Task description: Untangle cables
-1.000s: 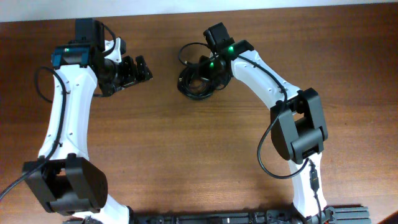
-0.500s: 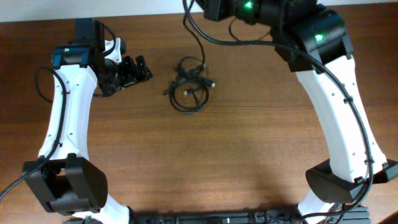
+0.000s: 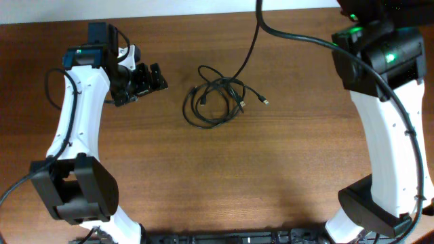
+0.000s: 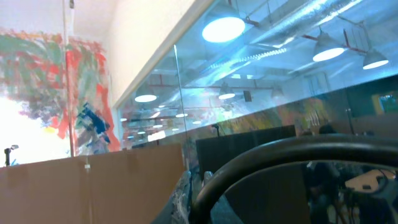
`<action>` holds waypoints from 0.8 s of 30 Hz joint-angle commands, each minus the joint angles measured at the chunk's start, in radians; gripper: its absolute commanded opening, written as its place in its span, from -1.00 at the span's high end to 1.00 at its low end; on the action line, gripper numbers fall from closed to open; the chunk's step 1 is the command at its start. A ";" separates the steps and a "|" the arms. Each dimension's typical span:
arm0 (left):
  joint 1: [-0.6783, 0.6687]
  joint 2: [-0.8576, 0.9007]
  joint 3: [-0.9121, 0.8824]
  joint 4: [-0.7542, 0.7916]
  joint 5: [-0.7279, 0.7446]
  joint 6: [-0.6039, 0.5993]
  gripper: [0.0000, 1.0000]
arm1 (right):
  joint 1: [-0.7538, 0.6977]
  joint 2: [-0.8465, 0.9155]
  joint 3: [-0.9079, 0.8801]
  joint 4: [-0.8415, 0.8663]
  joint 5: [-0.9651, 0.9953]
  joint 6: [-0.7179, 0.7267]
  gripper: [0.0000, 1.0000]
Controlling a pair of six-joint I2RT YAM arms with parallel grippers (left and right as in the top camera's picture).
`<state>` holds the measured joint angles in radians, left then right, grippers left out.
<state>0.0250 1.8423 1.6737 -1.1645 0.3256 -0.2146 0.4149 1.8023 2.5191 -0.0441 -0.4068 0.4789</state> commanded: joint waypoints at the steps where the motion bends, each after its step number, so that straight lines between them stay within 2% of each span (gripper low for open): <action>1: -0.005 0.009 0.009 0.002 0.071 0.038 -0.98 | -0.003 -0.034 0.020 0.162 0.033 0.117 0.92; 3: -0.005 0.009 0.009 -0.004 0.082 0.056 -0.98 | -0.003 -0.040 0.029 0.393 0.045 0.210 0.92; 4: -0.005 0.009 0.009 -0.005 0.082 0.056 -0.98 | -0.003 -0.050 0.035 0.391 0.032 0.211 0.92; 5: -0.005 0.009 0.009 -0.005 0.113 0.086 -0.98 | -0.003 -0.066 0.036 0.301 -0.008 0.210 0.92; 6: -0.005 0.009 0.009 -0.004 0.204 0.172 -0.98 | -0.003 -0.073 0.036 0.162 -0.027 0.206 0.92; 7: -0.005 0.009 0.009 -0.004 0.352 0.283 -0.98 | -0.003 -0.073 0.035 -0.008 -0.025 0.198 0.92; 8: -0.005 0.009 0.009 -0.004 0.460 0.344 -0.98 | -0.003 -0.066 0.034 -0.111 -0.021 0.164 0.92; 10: -0.005 0.009 0.009 -0.005 0.660 0.411 -0.98 | -0.003 -0.049 0.034 -0.330 0.010 0.127 0.92; 12: -0.005 0.002 0.010 -0.023 0.892 0.607 -0.98 | -0.003 -0.024 0.032 -0.490 0.016 0.127 0.92; 15: -0.025 -0.048 0.010 -0.028 0.903 0.694 -1.00 | -0.017 -0.007 0.032 -0.533 0.016 0.128 0.92; 17: -0.103 -0.122 0.010 -0.014 0.901 0.793 -0.98 | -0.014 0.005 0.032 -0.532 0.013 0.154 0.92; 18: -0.145 -0.151 0.010 0.036 0.887 0.799 -0.98 | -0.014 0.009 0.032 -0.531 -0.004 0.191 0.92; 20: -0.214 -0.187 0.010 0.132 0.863 0.799 -0.98 | -0.014 0.013 0.032 -0.509 -0.056 0.290 0.92; 22: -0.254 -0.188 0.010 0.241 0.863 0.710 -0.98 | -0.014 0.013 0.032 -0.441 -0.132 0.405 0.92; 24: -0.274 -0.187 0.010 0.355 0.856 0.612 -0.98 | -0.014 0.013 0.032 -0.299 -0.231 0.542 0.92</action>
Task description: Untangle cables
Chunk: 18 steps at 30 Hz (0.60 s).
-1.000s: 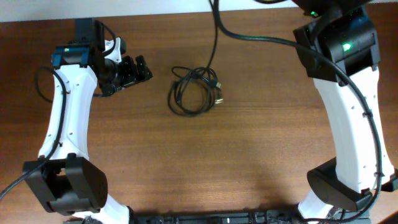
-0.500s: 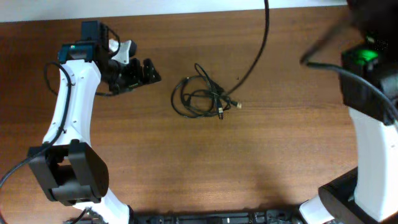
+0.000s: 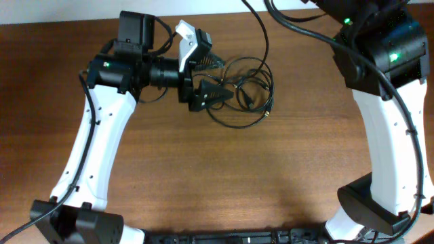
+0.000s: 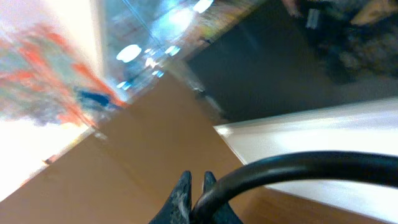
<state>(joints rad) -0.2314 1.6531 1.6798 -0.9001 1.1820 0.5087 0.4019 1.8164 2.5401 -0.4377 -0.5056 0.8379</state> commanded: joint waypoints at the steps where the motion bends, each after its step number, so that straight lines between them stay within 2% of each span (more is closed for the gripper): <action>1: -0.018 0.003 0.004 0.138 -0.016 -0.156 -0.98 | -0.001 -0.001 0.011 0.144 -0.155 0.244 0.92; 3: -0.018 0.003 0.004 0.228 -0.099 -0.259 -0.98 | -0.001 -0.001 0.011 0.217 -0.158 0.353 0.92; 7: -0.050 0.003 0.004 0.291 -0.102 -0.262 -0.98 | -0.001 -0.001 0.011 0.420 -0.155 0.458 0.92; 12: -0.154 0.003 0.004 0.392 -0.107 -0.262 -0.98 | -0.001 -0.001 0.011 0.420 -0.153 0.525 0.92; 15: -0.177 0.003 0.004 0.396 -0.125 -0.269 -1.00 | -0.001 -0.002 0.011 0.420 -0.154 0.533 0.92; 16: -0.187 0.003 0.004 0.396 -0.125 -0.273 -0.58 | -0.001 -0.002 0.011 0.420 -0.153 0.533 0.92; 17: -0.192 0.003 0.004 0.395 -0.125 -0.273 0.02 | -0.001 -0.002 0.011 0.420 -0.154 0.533 0.92; 18: -0.192 0.003 0.004 0.395 -0.125 -0.273 0.31 | -0.001 -0.002 0.011 0.420 -0.154 0.533 0.92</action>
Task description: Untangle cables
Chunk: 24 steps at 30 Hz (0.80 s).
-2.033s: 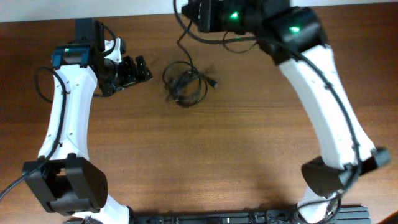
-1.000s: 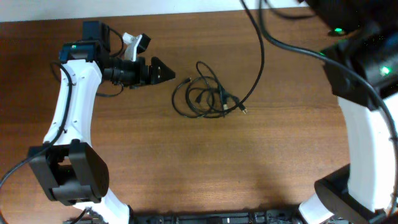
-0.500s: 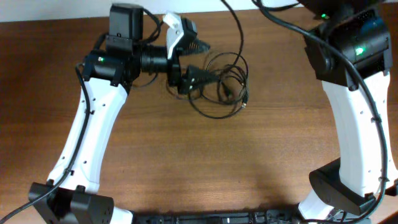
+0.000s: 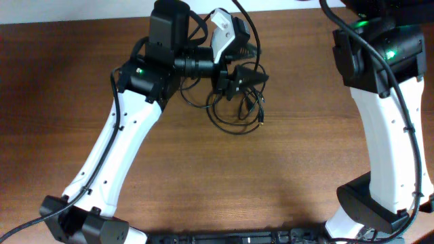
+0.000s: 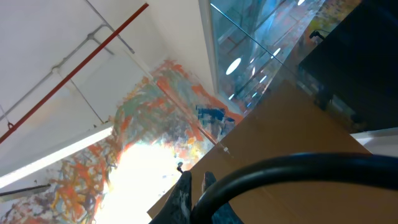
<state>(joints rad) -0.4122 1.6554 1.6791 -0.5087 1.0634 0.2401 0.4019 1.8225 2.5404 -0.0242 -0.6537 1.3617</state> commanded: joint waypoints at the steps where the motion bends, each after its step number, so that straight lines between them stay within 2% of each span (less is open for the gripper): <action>1: -0.011 0.001 0.005 0.003 -0.006 -0.005 0.46 | -0.003 -0.008 0.011 0.006 -0.010 0.009 0.92; 3: -0.011 0.001 0.005 0.003 -0.006 -0.005 1.00 | -0.003 -0.008 0.011 0.006 -0.024 0.008 0.92; 5: -0.011 0.001 0.005 0.003 -0.007 -0.005 1.00 | -0.003 -0.008 0.011 0.006 -0.042 0.008 0.92; 7: 0.000 0.001 0.005 0.005 -0.049 -0.050 1.00 | -0.030 -0.008 0.011 -0.011 -0.047 -0.071 0.92; 8: 0.017 -0.002 0.005 0.008 -0.082 -0.104 1.00 | -0.072 -0.008 0.011 -0.080 -0.047 -0.142 0.92; 11: 0.119 -0.060 0.012 0.110 -0.088 -0.261 1.00 | -0.253 -0.002 0.010 -0.529 -0.046 -0.398 0.92; 12: 0.146 -0.085 0.012 0.156 -0.088 -0.297 1.00 | -0.294 0.005 0.010 -0.677 -0.046 -0.460 0.85; 13: 0.175 -0.113 0.013 0.209 -0.088 -0.329 1.00 | -0.322 0.013 0.010 -0.801 -0.046 -0.519 0.52; 14: 0.200 -0.146 0.012 0.270 -0.088 -0.368 1.00 | -0.342 0.026 0.010 -0.936 -0.046 -0.633 -0.04; 15: 0.211 -0.166 0.012 0.311 -0.088 -0.395 1.00 | -0.344 0.033 0.010 -1.019 -0.045 -0.737 -0.34; 16: 0.215 -0.185 0.012 0.373 -0.089 -0.436 1.00 | -0.343 0.049 0.010 -1.142 -0.042 -0.874 -0.55; 18: 0.215 -0.198 0.013 0.510 -0.093 -0.520 1.00 | -0.343 0.067 0.010 -1.275 -0.040 -0.953 -0.72; 19: 0.216 -0.197 0.013 0.650 -0.101 -0.623 1.00 | -0.343 0.084 0.010 -1.360 0.005 -0.969 -0.77; 21: 0.215 -0.197 0.013 0.774 -0.227 -0.723 1.00 | -0.343 0.104 -0.013 -1.469 0.151 -0.969 -0.82; 22: 0.215 -0.197 0.013 0.790 -0.302 -0.731 1.00 | -0.342 0.110 -0.029 -1.500 0.173 -0.970 -0.89; 24: 0.215 -0.197 0.020 0.792 -0.441 -0.731 1.00 | -0.308 0.117 -0.103 -1.517 0.169 -1.060 -0.91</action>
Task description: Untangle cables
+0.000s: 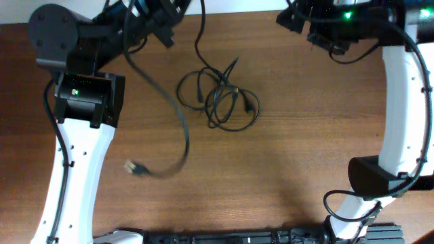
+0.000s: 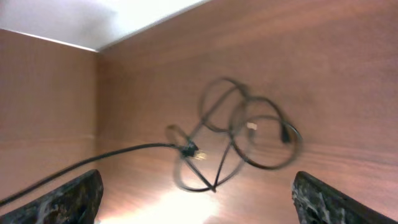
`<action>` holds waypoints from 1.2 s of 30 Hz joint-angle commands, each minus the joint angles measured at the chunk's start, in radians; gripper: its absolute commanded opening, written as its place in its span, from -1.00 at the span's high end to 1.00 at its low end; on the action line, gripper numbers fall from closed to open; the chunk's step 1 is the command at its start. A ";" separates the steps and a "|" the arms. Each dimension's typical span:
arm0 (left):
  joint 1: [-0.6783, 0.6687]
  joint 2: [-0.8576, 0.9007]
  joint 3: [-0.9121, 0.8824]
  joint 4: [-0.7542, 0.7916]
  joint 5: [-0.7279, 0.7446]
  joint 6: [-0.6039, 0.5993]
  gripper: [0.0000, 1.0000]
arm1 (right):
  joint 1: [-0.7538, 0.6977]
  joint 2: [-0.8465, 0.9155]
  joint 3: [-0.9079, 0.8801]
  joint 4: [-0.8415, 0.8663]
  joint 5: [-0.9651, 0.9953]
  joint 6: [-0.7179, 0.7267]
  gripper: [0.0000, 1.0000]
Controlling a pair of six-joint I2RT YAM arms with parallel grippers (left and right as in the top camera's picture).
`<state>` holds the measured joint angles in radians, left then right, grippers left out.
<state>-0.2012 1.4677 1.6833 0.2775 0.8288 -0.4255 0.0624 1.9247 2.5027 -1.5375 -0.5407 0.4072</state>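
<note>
A tangle of thin black cables [image 1: 218, 96] lies on the brown table, also seen from above in the right wrist view as the cable tangle [image 2: 244, 134]. One long black cable [image 1: 178, 115] runs from my left gripper [image 1: 157, 12] at the top edge down to a blurred plug [image 1: 133, 167] at the lower left. The left gripper looks shut on that cable, though its jaws are partly cut off. My right gripper [image 2: 199, 199] hovers high above the tangle, wide open with nothing between its fingers [image 2: 69, 198].
Another black cable [image 1: 201, 27] drops from the top edge into the tangle. The white left arm [image 1: 78, 142] stands along the left side and the right arm [image 1: 403, 102] along the right. The table's far edge [image 2: 155, 28] meets a pale wall.
My left gripper has left the top of the tangle and sits at the upper left edge, with one long cable drawn out behind it. The right wrist camera now faces down at the table.
My left gripper first lay left of the tangle while the right wrist faced the room. It then stood open at the tangle's left side, later over its top. Now one cable trails out to the lower left, and the open right gripper looks down on the tangle.
</note>
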 commanded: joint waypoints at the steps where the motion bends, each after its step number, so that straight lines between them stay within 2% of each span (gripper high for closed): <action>1: 0.004 -0.010 0.022 0.005 -0.224 -0.064 1.00 | 0.058 0.015 -0.106 0.000 0.056 -0.120 -0.93; 2: 0.004 -0.010 0.024 -0.004 -0.223 -0.058 1.00 | 0.084 0.015 -0.157 0.022 0.056 -0.120 -0.94; 3: 0.004 -0.010 0.024 -0.055 -0.228 0.000 1.00 | 0.121 0.015 -0.240 0.074 0.056 -0.119 -0.94; 4: 0.004 -0.010 0.024 -0.174 -0.286 0.098 1.00 | 0.146 0.015 -0.300 0.115 0.056 -0.119 -0.94; 5: 0.004 -0.010 0.024 -0.296 -0.390 0.179 1.00 | 0.173 0.015 -0.365 0.159 0.056 -0.119 -0.94; 6: 0.004 -0.003 0.024 -0.445 -0.571 0.268 1.00 | 0.210 0.015 -0.452 0.230 0.055 -0.119 -0.94; 7: 0.004 0.003 0.024 -0.498 -0.631 0.278 1.00 | 0.235 0.015 -0.504 0.288 0.055 -0.119 -0.94; 8: 0.004 0.004 0.024 -0.512 -0.608 0.278 1.00 | 0.260 0.016 -0.554 0.357 0.055 -0.119 -0.94; 10: 0.004 -0.002 0.035 -0.443 -0.364 0.226 1.00 | 0.322 0.016 -0.656 0.510 0.056 -0.111 -0.94; 11: 0.004 -0.004 0.043 -0.416 -0.293 0.212 1.00 | 0.347 0.016 -0.693 0.579 0.061 -0.111 -0.94; 13: 0.003 -0.004 0.047 -0.406 -0.281 0.151 1.00 | 0.373 0.016 -0.745 0.696 0.080 -0.040 -0.94; 14: 0.003 -0.005 0.048 -0.385 -0.206 0.078 1.00 | 0.386 0.019 -0.765 0.766 0.084 0.035 -0.94; 15: 0.003 -0.005 0.048 -0.333 -0.129 0.074 1.00 | 0.396 0.027 -0.769 0.816 0.082 0.055 -0.94; 19: 0.004 -0.008 0.048 -0.292 -0.141 0.024 1.00 | 0.421 0.084 -0.770 0.893 0.098 0.126 -0.91; 20: 0.004 -0.009 0.048 -0.286 -0.145 0.018 1.00 | 0.429 0.101 -0.770 0.898 0.148 0.126 -0.72; 21: 0.010 -0.013 0.048 -0.287 -0.159 0.018 1.00 | 0.430 0.110 -0.770 0.889 0.196 0.127 -0.42; 22: 0.022 -0.016 0.048 -0.295 -0.172 0.019 1.00 | 0.428 0.113 -0.770 0.877 0.225 0.126 -0.29; 25: 0.111 -0.016 0.048 -0.362 -0.197 0.001 1.00 | 0.418 0.113 -0.770 0.849 0.277 0.127 0.03; 27: 0.165 -0.017 0.048 -0.369 -0.196 -0.056 1.00 | 0.417 0.113 -0.770 0.806 0.383 0.134 0.04; 29: 0.240 -0.027 0.048 -0.390 -0.196 -0.061 1.00 | 0.408 0.113 -0.770 0.779 0.402 0.133 -0.20; 30: 0.256 -0.027 0.048 -0.412 -0.196 -0.060 1.00 | 0.407 0.113 -0.769 0.793 0.383 0.133 -0.64; 31: 0.257 -0.026 0.048 -0.437 -0.202 -0.047 1.00 | 0.407 0.112 -0.769 0.811 0.364 0.132 -0.87; 32: 0.257 -0.026 0.047 -0.481 -0.234 0.002 1.00 | 0.407 0.099 -0.760 0.815 0.357 0.132 -0.97; 35: 0.257 -0.019 0.047 -0.583 -0.440 0.138 1.00 | 0.407 0.019 -0.706 0.810 0.357 0.121 -0.97; 36: 0.257 0.001 0.047 -0.650 -0.566 0.274 1.00 | 0.407 -0.019 -0.681 0.792 0.357 0.121 -0.97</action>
<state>0.0547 1.4685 1.7149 -0.2977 0.5014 -0.3767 0.4736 2.0270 1.7435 -0.7315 -0.1810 0.5415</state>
